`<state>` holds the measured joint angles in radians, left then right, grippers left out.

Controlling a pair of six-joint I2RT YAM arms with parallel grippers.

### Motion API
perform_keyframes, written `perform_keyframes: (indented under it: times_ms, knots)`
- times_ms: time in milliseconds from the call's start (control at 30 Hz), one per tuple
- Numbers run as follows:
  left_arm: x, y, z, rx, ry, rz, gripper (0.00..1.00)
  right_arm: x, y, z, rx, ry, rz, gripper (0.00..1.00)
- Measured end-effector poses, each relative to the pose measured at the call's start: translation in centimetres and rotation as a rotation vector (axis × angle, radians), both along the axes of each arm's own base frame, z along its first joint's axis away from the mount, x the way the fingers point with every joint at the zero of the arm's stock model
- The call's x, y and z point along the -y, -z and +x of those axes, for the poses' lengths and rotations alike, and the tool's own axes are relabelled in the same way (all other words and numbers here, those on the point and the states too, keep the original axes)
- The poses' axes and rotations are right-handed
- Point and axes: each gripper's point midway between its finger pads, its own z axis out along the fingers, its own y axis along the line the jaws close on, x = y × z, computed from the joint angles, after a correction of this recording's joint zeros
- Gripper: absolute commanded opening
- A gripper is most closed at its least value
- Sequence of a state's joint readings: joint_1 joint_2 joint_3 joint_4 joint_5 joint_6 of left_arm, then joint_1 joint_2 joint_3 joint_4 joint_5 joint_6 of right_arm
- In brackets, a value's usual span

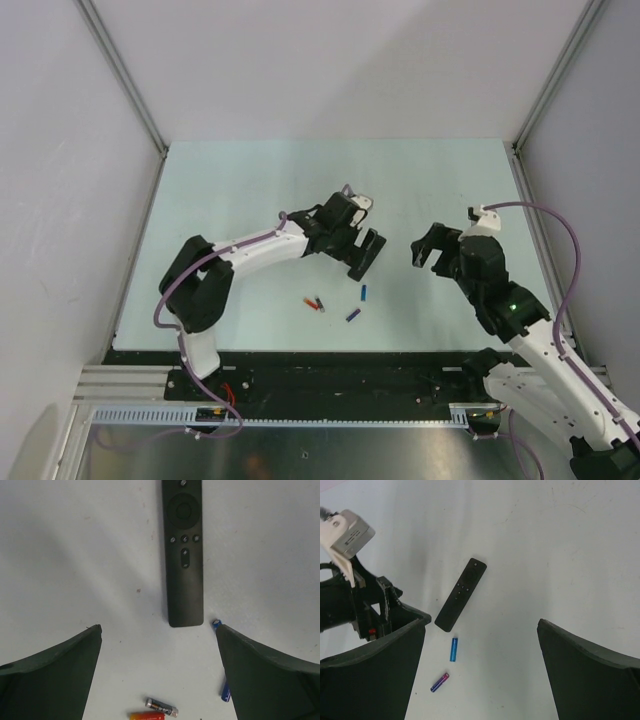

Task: Load the batteries into the remote control
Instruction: Pick up the remote control from the center of the board.

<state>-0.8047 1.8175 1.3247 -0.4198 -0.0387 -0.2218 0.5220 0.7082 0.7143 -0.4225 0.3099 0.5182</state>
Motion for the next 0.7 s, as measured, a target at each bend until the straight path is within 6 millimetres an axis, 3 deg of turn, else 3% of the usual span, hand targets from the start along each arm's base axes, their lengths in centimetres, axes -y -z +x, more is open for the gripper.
perform_keyframes:
  times_ms: [233, 700]
  knots:
    - [2.8, -0.7, 1.8, 0.022, 0.08, -0.026, 1.0, 0.3, 0.7, -1.0, -0.031, -0.021, -0.025, 1.0]
    - [5.3, 2.6, 3.5, 0.085, 0.151, 0.106, 0.87, 0.1, 1.9, -2.2, -0.091, -0.06, -0.04, 1.0]
